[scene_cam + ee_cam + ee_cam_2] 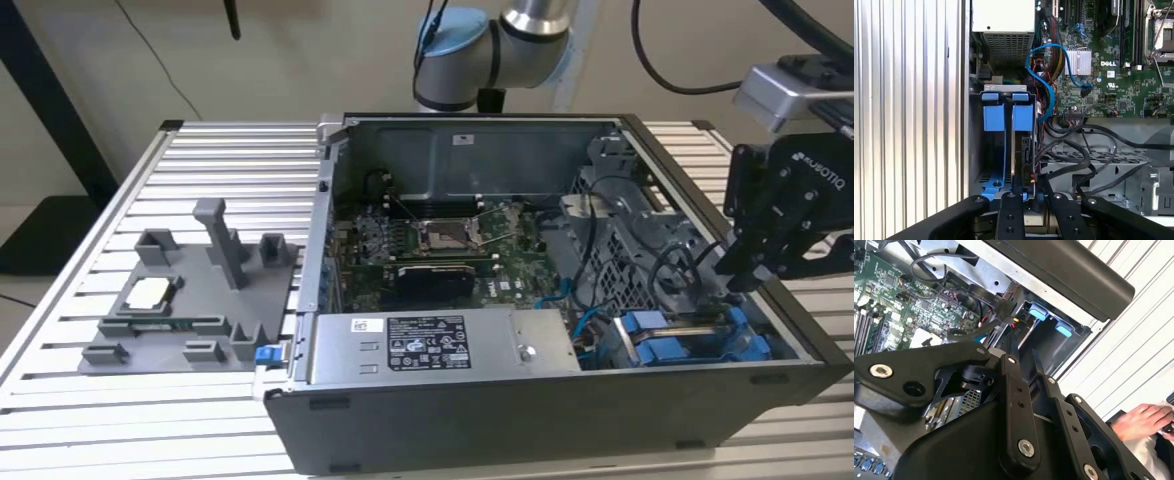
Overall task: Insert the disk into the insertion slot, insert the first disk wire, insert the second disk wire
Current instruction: 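Insert the second disk wire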
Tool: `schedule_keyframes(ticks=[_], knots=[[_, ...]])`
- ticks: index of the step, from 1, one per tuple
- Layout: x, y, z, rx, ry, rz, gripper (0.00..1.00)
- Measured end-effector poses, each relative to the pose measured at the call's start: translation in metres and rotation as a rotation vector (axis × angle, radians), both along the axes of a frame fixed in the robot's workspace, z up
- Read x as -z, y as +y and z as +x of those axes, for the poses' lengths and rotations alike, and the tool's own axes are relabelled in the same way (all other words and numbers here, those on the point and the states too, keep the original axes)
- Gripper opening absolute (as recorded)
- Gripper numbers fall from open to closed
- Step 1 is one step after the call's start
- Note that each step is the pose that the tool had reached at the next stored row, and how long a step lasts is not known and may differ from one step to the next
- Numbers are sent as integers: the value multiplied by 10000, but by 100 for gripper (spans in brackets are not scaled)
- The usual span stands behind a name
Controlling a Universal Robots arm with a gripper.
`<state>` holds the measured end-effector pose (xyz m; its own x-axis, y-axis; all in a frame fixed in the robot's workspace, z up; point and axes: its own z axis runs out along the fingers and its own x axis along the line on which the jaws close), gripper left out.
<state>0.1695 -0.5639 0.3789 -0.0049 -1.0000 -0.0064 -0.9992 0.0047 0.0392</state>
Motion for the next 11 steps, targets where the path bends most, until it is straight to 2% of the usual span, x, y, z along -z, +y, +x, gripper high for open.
schedule_keyframes(ticks=[4,11], knots=[[-5,0,-1,1,-1,-2,27],[-81,0,-1,1,0,0,27]])
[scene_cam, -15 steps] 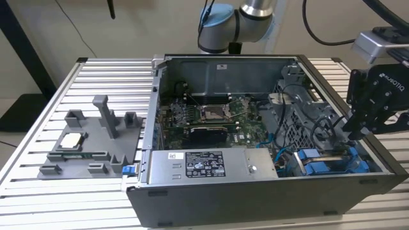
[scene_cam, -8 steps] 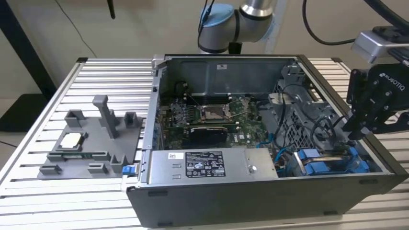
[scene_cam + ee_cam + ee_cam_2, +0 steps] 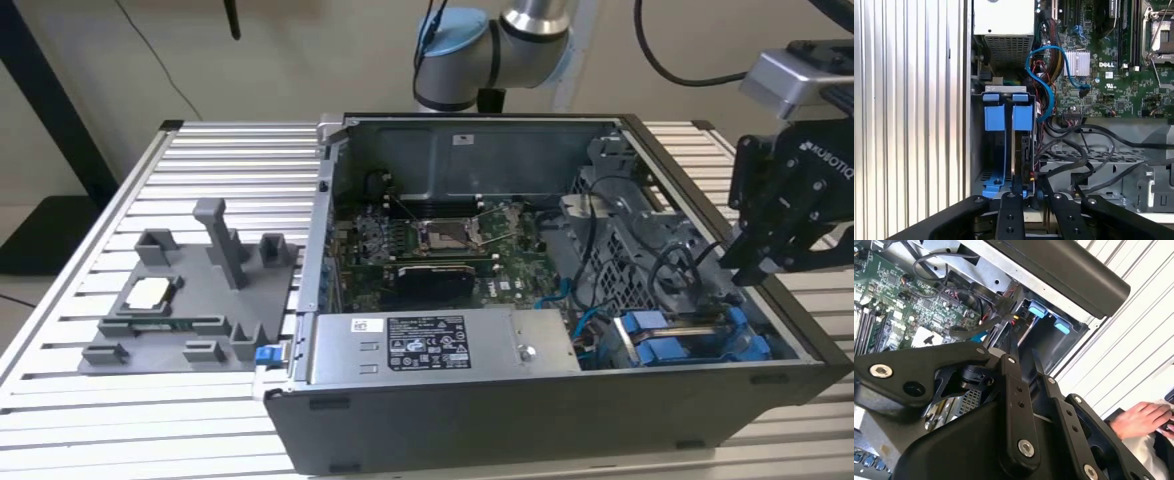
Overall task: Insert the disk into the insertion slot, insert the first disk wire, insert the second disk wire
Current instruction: 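Insert the second disk wire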
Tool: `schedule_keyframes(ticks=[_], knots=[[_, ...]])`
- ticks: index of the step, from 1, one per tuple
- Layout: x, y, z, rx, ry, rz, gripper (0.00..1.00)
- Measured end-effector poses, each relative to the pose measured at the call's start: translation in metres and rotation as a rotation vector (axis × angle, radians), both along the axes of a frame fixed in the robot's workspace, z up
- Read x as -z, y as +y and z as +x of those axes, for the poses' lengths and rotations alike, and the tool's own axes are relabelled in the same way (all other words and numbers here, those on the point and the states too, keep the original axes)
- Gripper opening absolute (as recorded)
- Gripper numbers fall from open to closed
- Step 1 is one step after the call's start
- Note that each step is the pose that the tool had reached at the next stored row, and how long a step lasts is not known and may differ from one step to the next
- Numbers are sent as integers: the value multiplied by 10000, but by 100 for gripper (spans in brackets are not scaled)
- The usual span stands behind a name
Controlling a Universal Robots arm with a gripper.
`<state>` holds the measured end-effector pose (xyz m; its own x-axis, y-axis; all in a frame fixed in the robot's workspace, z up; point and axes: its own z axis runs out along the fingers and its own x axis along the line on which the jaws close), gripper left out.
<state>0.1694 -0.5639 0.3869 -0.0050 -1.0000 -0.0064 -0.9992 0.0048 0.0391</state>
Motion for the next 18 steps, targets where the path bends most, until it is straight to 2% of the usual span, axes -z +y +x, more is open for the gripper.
schedule_keyframes(ticks=[5,8,10,18], knots=[[-3,1,5,-1,0,-4,27],[-2,0,71,0,0,-2,27],[-2,12,77,0,0,-3,27],[-4,185,78,0,0,-6,27]])
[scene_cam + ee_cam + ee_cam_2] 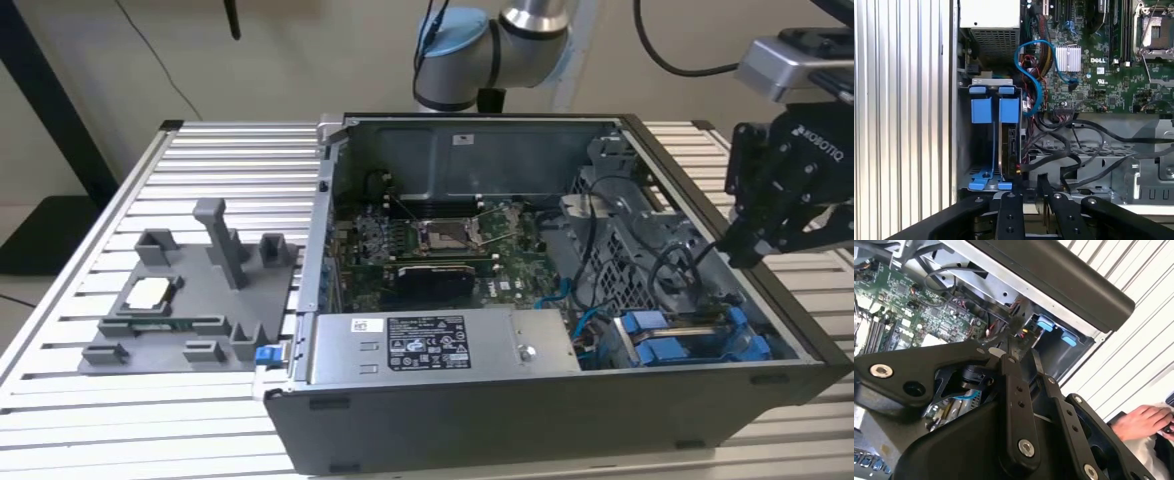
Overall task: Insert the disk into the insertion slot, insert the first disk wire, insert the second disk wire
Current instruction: 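Insert the second disk wire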
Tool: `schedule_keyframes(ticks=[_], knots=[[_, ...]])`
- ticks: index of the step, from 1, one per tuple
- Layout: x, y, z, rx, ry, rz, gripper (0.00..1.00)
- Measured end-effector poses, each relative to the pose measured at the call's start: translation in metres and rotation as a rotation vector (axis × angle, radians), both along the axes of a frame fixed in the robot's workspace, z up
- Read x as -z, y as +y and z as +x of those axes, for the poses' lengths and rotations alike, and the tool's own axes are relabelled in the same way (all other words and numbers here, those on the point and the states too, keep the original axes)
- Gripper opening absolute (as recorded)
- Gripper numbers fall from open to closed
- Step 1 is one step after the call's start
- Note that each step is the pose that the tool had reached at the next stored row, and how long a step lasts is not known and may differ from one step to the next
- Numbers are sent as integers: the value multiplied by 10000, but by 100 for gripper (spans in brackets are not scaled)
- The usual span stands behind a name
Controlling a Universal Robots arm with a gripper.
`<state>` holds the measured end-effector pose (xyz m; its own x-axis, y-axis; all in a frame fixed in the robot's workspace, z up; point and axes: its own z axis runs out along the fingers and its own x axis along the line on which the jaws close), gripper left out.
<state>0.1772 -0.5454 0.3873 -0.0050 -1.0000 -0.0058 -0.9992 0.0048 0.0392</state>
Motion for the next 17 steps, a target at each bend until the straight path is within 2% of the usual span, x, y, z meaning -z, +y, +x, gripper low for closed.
schedule_keyframes(ticks=[10,17], knots=[[-3,66,32,-1,7,0,27],[3,74,101,-13,7,2,27]])
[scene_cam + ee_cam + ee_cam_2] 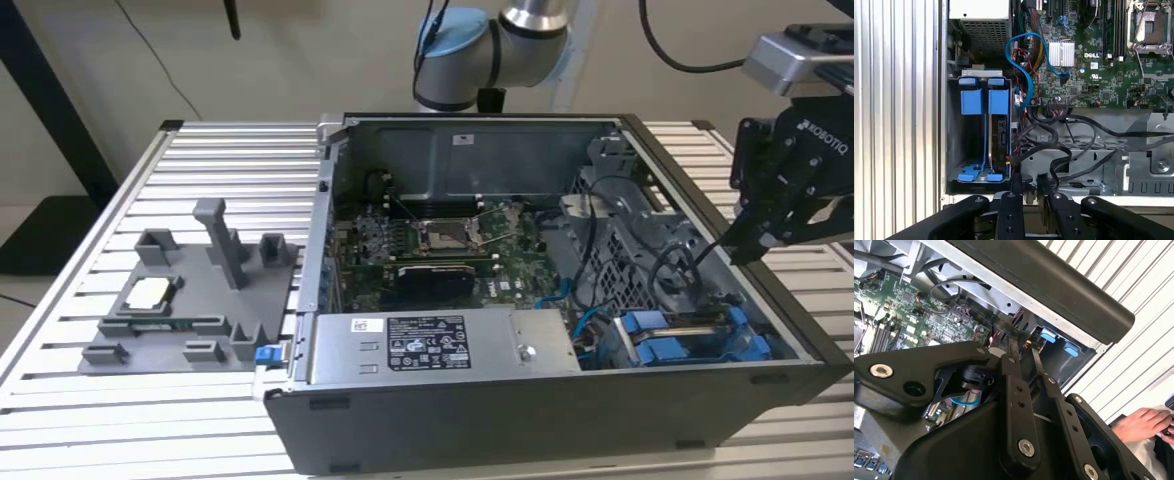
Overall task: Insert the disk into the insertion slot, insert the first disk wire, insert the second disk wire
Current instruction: 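Insert the second disk wire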
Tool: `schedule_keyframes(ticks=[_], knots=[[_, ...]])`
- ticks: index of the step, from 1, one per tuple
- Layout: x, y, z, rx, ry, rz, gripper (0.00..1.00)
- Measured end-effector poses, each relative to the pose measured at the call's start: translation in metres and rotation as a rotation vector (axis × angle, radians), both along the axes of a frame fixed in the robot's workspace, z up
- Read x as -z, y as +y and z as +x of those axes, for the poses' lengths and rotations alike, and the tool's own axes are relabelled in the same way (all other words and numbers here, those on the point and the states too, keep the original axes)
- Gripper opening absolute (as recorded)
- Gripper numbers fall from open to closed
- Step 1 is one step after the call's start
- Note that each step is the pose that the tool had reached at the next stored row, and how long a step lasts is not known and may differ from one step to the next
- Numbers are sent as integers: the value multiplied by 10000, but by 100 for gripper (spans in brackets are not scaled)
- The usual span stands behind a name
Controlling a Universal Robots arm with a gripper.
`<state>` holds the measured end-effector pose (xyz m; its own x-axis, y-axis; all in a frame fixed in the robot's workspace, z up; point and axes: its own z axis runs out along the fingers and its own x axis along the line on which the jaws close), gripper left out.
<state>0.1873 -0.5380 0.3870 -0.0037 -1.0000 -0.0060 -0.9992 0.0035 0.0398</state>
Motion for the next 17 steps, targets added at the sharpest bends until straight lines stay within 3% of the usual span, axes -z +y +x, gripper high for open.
schedule_keyframes(ticks=[12,17], knots=[[39,0,58,-5,0,-3,27],[42,0,92,-5,0,-64,27]])
